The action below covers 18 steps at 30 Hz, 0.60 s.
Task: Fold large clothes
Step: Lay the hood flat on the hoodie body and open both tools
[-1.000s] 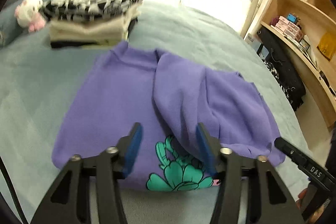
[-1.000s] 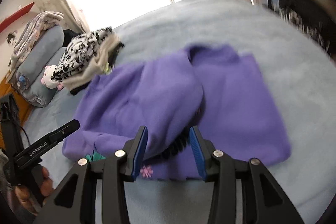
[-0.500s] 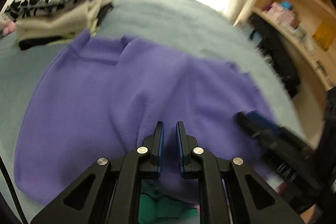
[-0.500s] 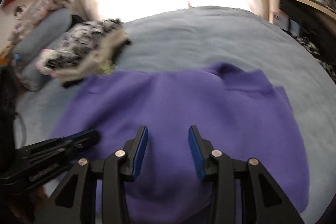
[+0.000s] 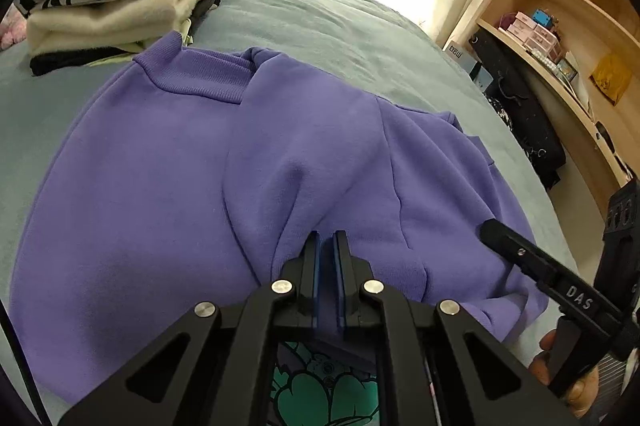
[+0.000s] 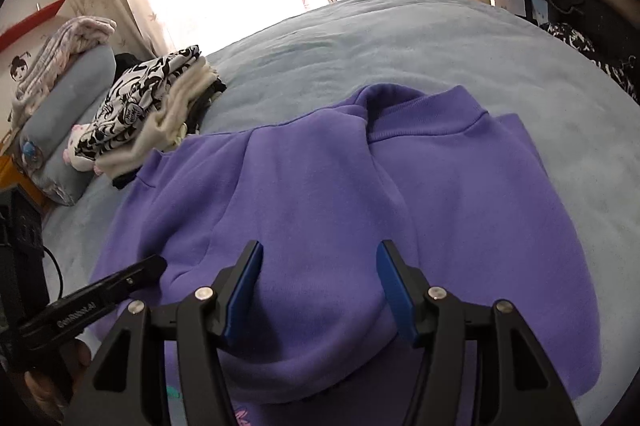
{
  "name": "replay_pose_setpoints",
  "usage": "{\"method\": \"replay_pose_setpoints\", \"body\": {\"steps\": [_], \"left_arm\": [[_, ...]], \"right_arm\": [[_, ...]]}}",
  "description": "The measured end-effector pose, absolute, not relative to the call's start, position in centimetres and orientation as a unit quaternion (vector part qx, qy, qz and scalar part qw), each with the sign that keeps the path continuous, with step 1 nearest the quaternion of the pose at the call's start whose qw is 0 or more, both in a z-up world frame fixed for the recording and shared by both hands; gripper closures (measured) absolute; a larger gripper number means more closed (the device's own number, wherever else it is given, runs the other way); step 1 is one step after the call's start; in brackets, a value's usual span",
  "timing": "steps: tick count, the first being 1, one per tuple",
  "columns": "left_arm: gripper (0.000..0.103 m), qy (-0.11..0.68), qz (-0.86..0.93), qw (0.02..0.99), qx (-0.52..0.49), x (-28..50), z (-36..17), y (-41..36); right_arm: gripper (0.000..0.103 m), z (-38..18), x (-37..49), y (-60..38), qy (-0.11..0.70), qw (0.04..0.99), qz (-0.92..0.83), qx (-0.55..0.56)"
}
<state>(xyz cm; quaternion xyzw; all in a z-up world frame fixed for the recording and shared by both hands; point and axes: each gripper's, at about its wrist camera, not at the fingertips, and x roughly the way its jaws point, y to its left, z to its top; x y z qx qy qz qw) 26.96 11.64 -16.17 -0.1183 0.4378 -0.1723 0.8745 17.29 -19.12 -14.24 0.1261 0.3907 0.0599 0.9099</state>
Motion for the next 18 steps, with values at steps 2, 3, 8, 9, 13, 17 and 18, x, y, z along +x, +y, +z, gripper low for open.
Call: {"method": "replay_pose_setpoints", "body": {"steps": [2,3,8,9,13,17,18], "left_arm": [[0.097,0.439,-0.166,0.876,-0.106,26.7,-15.8,11.3],[0.097,0.440,-0.164,0.877,-0.101,26.6,-15.6,11.2],[0.086,0.444,-0.152,0.880,-0.077,25.3,-14.1,10.5],[0.083,0.443,-0.152,0.880,-0.074,24.8,-13.7,10.4],[0.057,0.436,-0.145,0.886,-0.056,22.8,-12.1,10.1],[0.049,0.418,-0.128,0.899,-0.015,20.3,-10.2,10.0],[0.049,0.417,-0.127,0.900,-0.012,19.8,-9.9,10.2]], "right_arm": [[0.045,-13.9,17.0,-19.0,0.390,0.910,0.061,0.130],[0.045,-13.6,16.7,-19.1,0.389,0.910,0.060,0.132],[0.044,-12.7,15.3,-19.4,0.385,0.907,0.061,0.160],[0.044,-12.5,15.0,-19.4,0.387,0.905,0.062,0.165],[0.044,-11.7,13.7,-19.0,0.391,0.901,0.064,0.174],[0.044,-10.6,11.9,-17.7,0.388,0.907,0.061,0.149],[0.044,-10.1,11.3,-17.3,0.387,0.909,0.064,0.145]]}}
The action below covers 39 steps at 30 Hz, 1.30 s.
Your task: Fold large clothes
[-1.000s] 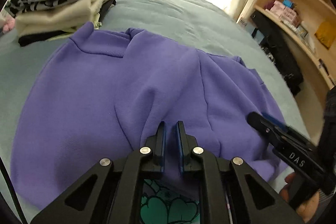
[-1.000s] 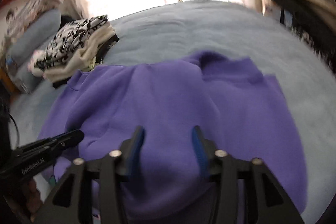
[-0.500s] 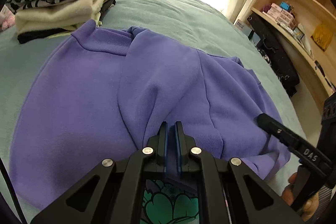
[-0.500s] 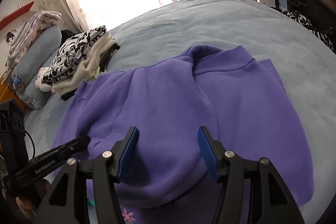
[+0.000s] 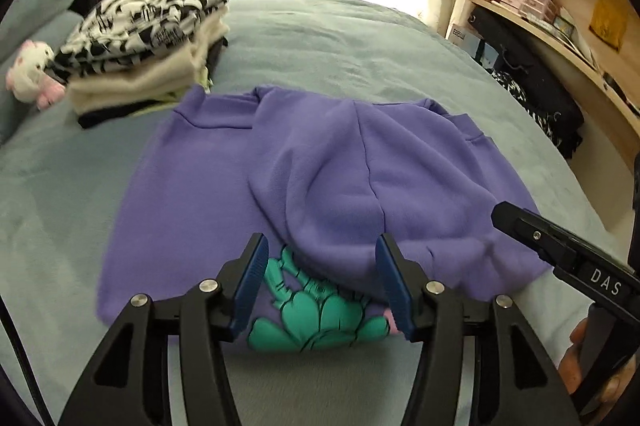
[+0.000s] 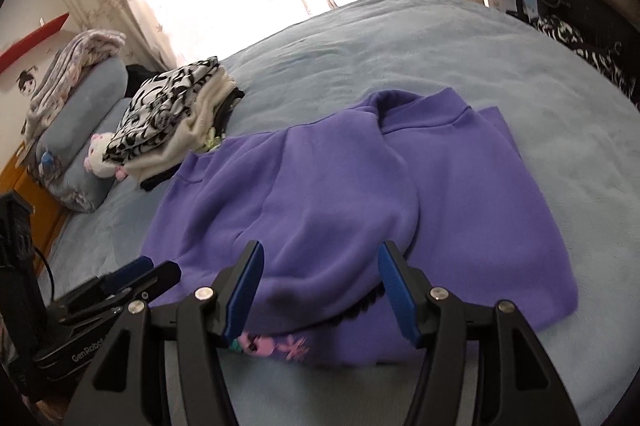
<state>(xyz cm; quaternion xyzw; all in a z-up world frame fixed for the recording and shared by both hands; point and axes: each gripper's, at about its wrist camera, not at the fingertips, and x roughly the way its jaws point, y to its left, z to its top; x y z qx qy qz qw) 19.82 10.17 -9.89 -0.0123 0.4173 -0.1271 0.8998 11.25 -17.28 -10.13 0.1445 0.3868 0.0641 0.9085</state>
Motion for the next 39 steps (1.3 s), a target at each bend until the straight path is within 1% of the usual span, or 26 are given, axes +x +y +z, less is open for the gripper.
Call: {"method": "replay_pose_setpoints", "body": {"steps": [4,8,17,21,24,32,33,35,37,38,39], "left_arm": [[0.048,0.416,-0.123,0.901,-0.019,17.8,-8.3,11.6],[0.044,0.411,-0.114,0.904,-0.036,15.8,-7.2,13.7],[0.041,0.412,-0.112,0.901,-0.080,12.7,-6.9,18.0],[0.040,0.426,-0.129,0.887,-0.121,12.2,-8.6,19.8],[0.040,0.441,-0.143,0.870,-0.167,12.3,-10.8,21.3],[0.040,0.460,-0.158,0.836,-0.253,14.9,-16.1,23.2],[0.040,0.462,-0.158,0.832,-0.263,15.5,-16.8,23.4],[0.040,0.463,-0.159,0.824,-0.286,16.5,-18.1,23.7],[0.040,0.465,-0.156,0.815,-0.307,17.6,-19.1,24.0],[0.040,0.466,-0.155,0.813,-0.313,17.9,-19.5,24.2],[0.040,0.466,-0.153,0.810,-0.322,18.3,-19.8,24.3]], "right_arm": [[0.044,-8.7,9.4,-16.2,0.383,0.910,0.078,0.138],[0.044,-7.6,7.8,-15.0,0.380,0.913,0.084,0.122],[0.044,-5.8,5.5,-12.1,0.371,0.918,0.097,0.095],[0.044,-5.9,5.5,-10.9,0.374,0.918,0.095,0.095],[0.044,-6.4,5.9,-10.2,0.378,0.917,0.090,0.090],[0.044,-7.9,8.4,-8.7,0.379,0.921,0.060,0.066],[0.045,-8.1,8.9,-8.4,0.377,0.922,0.056,0.062],[0.052,-8.4,9.7,-7.9,0.371,0.926,0.049,0.050],[0.063,-8.8,10.7,-7.4,0.366,0.929,0.038,0.033],[0.067,-9.2,11.2,-7.2,0.367,0.929,0.035,0.026],[0.075,-9.5,11.9,-7.1,0.369,0.928,0.034,0.023]]}}
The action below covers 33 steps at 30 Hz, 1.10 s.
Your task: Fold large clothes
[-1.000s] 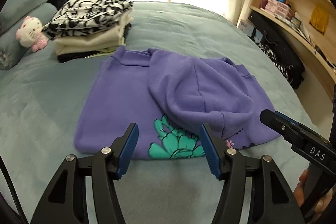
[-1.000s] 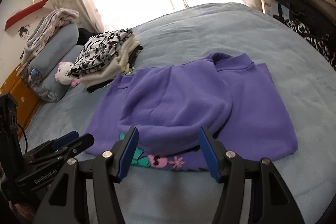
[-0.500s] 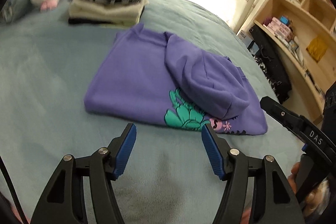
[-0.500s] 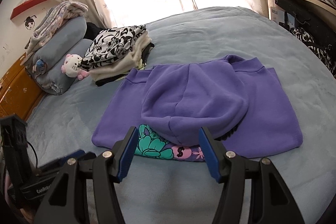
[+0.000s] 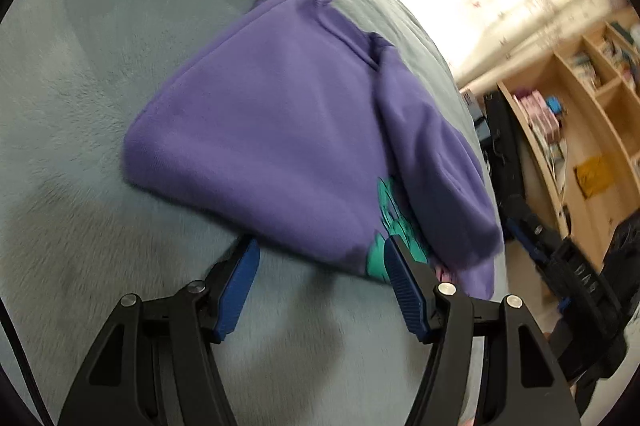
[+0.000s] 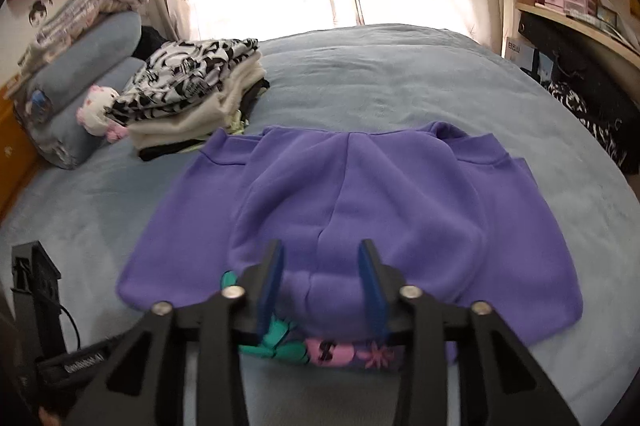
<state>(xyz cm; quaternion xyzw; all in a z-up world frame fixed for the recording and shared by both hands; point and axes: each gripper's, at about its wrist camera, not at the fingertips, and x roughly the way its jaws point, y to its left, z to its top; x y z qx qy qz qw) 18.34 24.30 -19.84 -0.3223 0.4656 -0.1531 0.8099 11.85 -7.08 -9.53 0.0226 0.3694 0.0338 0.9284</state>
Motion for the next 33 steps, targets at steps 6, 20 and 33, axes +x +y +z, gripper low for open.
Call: {"method": "replay_pose_setpoints", "body": {"steps": [6,20,33], "left_arm": [[0.040,0.457,-0.134,0.806,-0.352,21.4,-21.2,24.6],[0.084,0.314,-0.104,0.906,-0.263,24.7,-13.7,21.0],[0.084,0.228,-0.264,0.936,-0.056,22.1,-3.4,3.9]], "right_arm": [[0.082,-12.8,14.7,-7.9,0.392,0.920,0.016,0.027],[0.081,-15.8,14.1,-7.7,0.402,0.915,0.036,0.029],[0.082,-15.8,12.1,-16.1,0.437,0.859,0.107,0.245]]}}
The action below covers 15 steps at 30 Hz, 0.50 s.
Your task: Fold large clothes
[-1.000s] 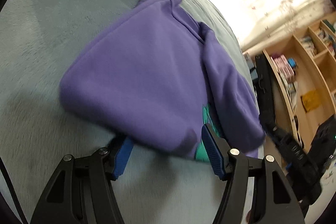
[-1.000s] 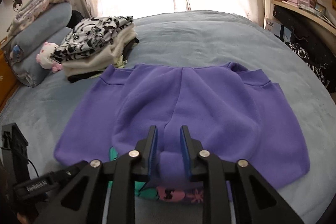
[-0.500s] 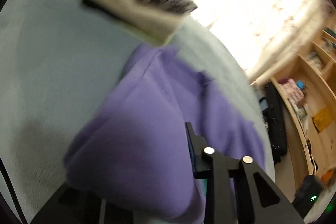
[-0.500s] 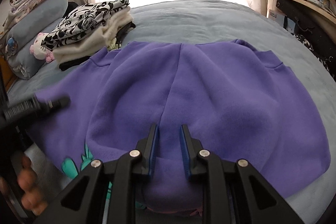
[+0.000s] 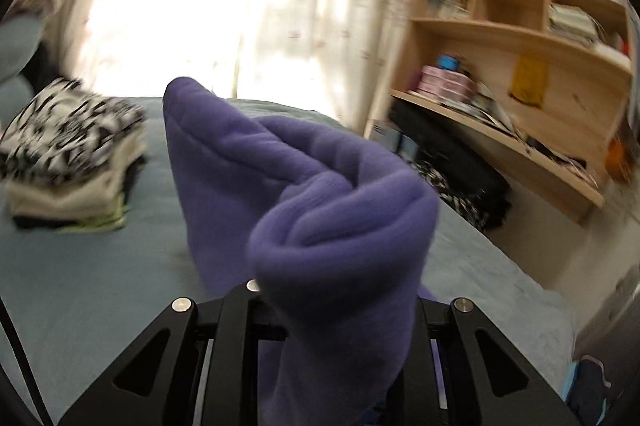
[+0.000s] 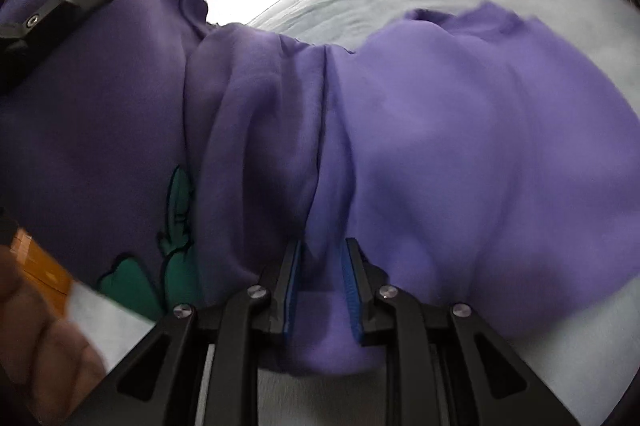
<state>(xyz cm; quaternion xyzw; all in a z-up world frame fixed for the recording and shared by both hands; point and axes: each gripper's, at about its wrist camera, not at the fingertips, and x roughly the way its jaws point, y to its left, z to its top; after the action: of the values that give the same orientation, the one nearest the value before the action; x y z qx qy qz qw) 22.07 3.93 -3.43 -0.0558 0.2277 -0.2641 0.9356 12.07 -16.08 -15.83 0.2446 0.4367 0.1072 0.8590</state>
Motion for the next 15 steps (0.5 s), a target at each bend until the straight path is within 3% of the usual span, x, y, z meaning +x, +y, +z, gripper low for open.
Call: {"method": "replay_pose_setpoints", "body": {"steps": [7,15], "left_arm": [[0.084,0.248,-0.299,0.921,-0.008,20.6,-2.5,-4.9],[0.084,0.307,-0.315,0.898,0.037,19.7,-6.0,-13.4]], "right_arm": [[0.082,-12.7,7.3,-24.2,0.410,0.868,0.065,0.271],[0.082,-12.6,4.7,-32.8,0.390,0.881,-0.055,0.262]]}}
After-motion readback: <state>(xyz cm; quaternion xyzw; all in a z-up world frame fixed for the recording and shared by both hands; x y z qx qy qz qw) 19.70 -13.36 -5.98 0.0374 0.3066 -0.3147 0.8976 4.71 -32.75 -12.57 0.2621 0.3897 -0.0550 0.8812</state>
